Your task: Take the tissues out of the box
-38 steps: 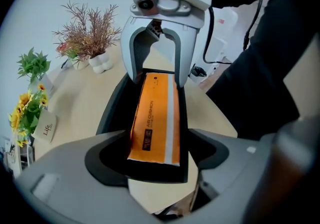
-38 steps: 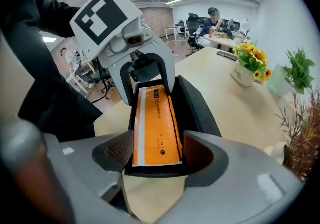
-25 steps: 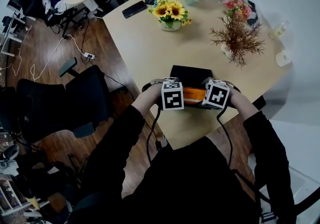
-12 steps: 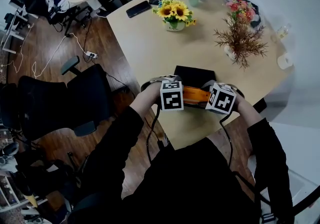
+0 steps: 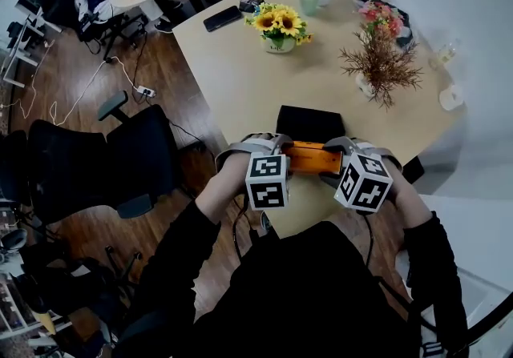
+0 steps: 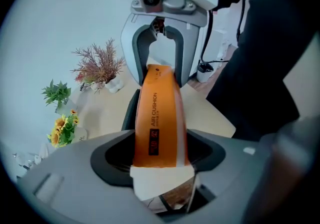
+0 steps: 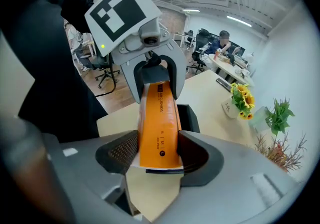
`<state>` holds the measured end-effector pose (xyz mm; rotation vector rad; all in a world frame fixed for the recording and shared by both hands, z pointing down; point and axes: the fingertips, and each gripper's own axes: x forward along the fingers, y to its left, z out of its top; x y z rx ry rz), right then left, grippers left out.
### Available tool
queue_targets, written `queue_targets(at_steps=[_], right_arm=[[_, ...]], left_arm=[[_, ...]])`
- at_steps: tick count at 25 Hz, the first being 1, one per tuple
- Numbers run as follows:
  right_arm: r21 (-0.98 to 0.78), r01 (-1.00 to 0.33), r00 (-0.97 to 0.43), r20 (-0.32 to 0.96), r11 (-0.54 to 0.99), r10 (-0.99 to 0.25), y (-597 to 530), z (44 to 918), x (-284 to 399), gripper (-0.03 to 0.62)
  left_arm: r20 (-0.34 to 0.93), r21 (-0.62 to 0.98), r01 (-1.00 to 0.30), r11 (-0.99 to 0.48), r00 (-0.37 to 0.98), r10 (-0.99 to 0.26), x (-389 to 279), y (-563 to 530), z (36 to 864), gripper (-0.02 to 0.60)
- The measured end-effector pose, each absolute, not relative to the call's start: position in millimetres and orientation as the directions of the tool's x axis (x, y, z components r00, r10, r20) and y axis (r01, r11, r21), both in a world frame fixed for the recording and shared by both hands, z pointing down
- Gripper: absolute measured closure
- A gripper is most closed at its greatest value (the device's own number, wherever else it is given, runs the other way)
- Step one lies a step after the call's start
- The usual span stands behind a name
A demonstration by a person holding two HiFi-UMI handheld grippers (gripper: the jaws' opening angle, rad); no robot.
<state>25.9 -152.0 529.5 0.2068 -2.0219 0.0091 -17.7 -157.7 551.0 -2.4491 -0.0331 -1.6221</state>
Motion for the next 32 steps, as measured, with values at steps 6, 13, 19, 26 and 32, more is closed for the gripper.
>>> queue_targets(at_steps=[6,13,19,26,32], right_arm=[[0.076,-0.132,-0.540,0.831,0.988,-0.136,-104.7,494.0,6.1,0.338],[0.060,-0.079,-0.608,0.788,0.995,-0.096,-63.2,501.1,-7.4,0.338],[0.023,-0.119,-0.588,0.804,0.993,-0.089,-31.9,538.3,-10.6,0.336],[-0.048,-0.172,-0.575,0.816,0.984,-0.061,-25.0,580.2,-1.4,0.330],[-0.042,-0.208,-0.544,0.836,0.977,-0.080,-36.0,607.7,8.1,0.330]], left_arm=[[0.860,-0.142,0.070,-0.987,0.503,-0.088,-38.9,-108.8,518.9,0.299],[0.805,-0.119,-0.012,-0.993,0.584,-0.103,-52.1,-63.3,526.0,0.298],[0.832,-0.095,-0.011,-0.995,0.549,-0.085,-56.4,-32.3,557.9,0.298],[0.832,-0.024,0.016,-1.000,0.554,-0.011,-48.8,-23.5,599.9,0.298],[0.855,-0.054,0.065,-0.996,0.518,-0.013,-39.9,-37.3,626.4,0.295]])
